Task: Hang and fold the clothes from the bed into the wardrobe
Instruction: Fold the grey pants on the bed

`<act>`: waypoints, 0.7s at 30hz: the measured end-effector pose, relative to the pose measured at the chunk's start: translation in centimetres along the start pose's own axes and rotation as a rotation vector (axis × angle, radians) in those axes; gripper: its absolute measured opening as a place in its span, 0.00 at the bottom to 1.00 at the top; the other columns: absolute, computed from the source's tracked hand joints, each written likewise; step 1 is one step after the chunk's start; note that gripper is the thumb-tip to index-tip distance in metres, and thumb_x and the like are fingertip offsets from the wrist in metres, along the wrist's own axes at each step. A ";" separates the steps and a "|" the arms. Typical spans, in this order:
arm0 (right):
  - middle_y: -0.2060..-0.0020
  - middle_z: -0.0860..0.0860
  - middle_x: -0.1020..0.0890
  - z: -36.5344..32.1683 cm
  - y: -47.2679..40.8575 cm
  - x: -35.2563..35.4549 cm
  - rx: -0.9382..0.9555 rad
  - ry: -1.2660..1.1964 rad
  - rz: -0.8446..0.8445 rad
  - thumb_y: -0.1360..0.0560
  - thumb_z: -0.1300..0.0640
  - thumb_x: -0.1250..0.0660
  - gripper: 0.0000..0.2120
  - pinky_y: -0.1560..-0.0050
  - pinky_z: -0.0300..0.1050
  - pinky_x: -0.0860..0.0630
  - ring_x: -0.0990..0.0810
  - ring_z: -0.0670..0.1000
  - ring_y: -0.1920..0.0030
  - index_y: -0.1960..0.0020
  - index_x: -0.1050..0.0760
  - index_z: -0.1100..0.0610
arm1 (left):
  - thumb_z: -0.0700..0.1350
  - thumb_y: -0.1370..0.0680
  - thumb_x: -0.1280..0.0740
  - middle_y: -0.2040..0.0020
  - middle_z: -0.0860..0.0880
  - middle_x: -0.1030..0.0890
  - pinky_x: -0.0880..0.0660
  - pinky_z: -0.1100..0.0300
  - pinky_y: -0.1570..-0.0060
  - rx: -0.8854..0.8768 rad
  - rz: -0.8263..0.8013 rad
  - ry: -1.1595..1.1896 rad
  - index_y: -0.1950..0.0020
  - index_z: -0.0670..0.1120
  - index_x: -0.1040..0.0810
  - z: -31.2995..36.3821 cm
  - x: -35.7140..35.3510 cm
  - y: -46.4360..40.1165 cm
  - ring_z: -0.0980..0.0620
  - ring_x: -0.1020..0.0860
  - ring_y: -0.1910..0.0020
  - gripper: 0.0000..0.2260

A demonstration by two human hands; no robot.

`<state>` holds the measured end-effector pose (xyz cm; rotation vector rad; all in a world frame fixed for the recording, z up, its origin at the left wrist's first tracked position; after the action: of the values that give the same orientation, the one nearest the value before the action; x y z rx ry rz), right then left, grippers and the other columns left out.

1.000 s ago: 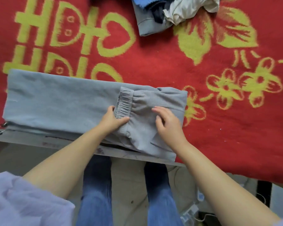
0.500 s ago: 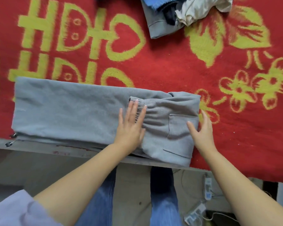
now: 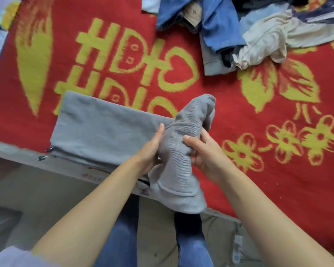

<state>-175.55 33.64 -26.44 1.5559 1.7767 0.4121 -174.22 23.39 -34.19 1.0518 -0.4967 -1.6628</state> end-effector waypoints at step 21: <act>0.22 0.49 0.48 6.4 -20.3 -11.0 0.430 2.075 -0.264 0.23 0.38 0.63 0.29 0.30 0.73 0.54 0.51 0.58 0.22 0.23 0.50 0.41 | 0.60 0.27 0.31 0.30 0.45 0.30 0.28 0.49 0.45 -0.064 0.792 -0.805 0.24 0.50 0.47 -4.2 24.0 6.2 0.41 0.28 0.36 0.39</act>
<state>-185.65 17.35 -40.80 0.7005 3.5684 2.0865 -168.59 -0.13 -41.19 0.0281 -1.1877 -1.2854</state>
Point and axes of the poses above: each hand's wrist, its own y-axis away from the middle knuckle, its own x-axis out of the back of the hand, z = x × y, the point moved 9 cm from there along -y, towards the middle knuckle
